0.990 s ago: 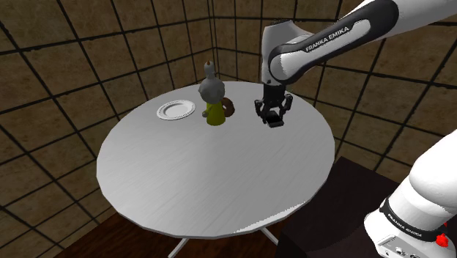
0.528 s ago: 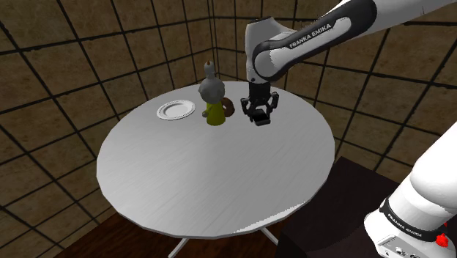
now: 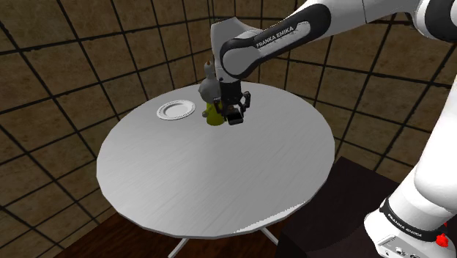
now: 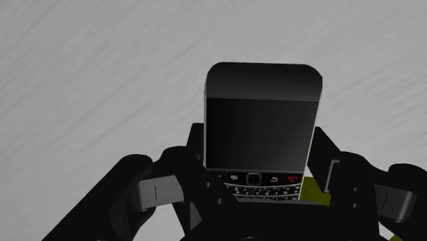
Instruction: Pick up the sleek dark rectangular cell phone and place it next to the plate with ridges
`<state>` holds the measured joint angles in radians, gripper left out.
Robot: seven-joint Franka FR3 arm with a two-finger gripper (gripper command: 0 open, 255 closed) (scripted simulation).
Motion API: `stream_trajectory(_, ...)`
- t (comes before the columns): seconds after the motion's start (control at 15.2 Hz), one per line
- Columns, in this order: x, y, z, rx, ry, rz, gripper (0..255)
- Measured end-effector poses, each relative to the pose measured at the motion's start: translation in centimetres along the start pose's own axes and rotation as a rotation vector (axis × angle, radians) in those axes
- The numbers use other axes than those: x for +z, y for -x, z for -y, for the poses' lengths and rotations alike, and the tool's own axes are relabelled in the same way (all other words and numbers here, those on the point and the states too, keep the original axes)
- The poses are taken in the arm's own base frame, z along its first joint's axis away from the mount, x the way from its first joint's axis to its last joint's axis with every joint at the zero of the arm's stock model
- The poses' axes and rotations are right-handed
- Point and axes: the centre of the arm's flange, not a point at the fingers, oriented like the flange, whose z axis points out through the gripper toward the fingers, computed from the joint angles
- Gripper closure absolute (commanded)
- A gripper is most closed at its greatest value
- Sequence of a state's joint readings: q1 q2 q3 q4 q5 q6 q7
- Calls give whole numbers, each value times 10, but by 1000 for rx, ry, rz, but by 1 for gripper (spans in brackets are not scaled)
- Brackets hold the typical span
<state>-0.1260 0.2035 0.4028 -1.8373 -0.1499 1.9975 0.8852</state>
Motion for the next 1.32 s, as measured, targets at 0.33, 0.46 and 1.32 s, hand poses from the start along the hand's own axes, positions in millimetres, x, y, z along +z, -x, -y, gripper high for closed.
stream_trajectory(0.33,-1,-18,67,0,0,1,255)
stream_trajectory(0.46,-2,-24,90,0,0,1,255)
stream_trajectory(1.32,35,-41,158,1,0,0,255)
